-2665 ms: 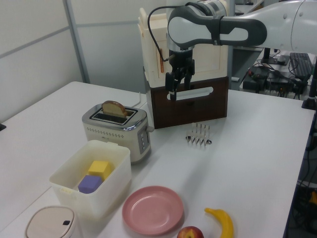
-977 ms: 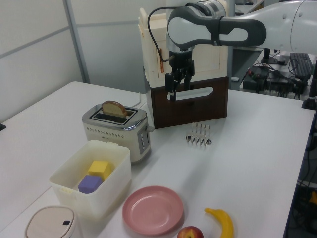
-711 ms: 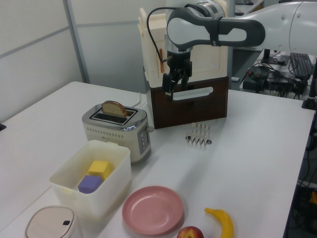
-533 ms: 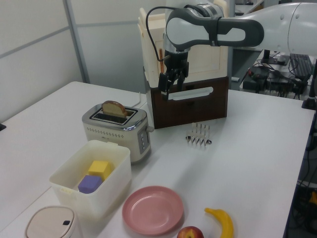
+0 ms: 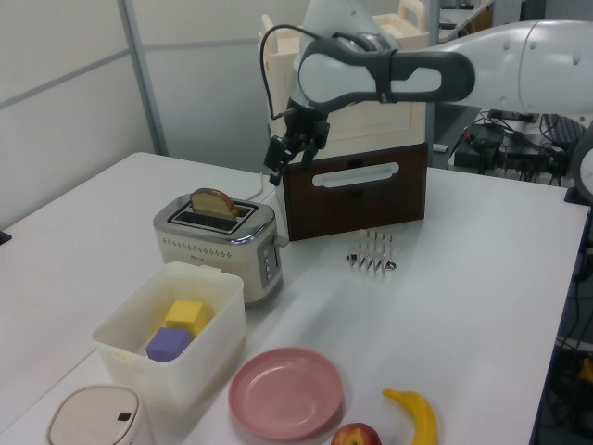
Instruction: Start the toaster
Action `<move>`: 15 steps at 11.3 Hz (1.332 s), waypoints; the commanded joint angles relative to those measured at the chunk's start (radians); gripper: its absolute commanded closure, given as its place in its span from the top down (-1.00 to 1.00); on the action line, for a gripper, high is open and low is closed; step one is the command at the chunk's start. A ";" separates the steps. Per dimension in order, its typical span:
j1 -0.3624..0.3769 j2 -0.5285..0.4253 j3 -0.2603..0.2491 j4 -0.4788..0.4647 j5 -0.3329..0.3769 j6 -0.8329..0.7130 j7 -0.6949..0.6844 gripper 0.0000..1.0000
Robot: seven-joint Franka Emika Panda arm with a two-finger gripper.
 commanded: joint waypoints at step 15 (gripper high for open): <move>0.035 0.052 -0.007 -0.060 -0.111 -0.065 -0.094 -1.00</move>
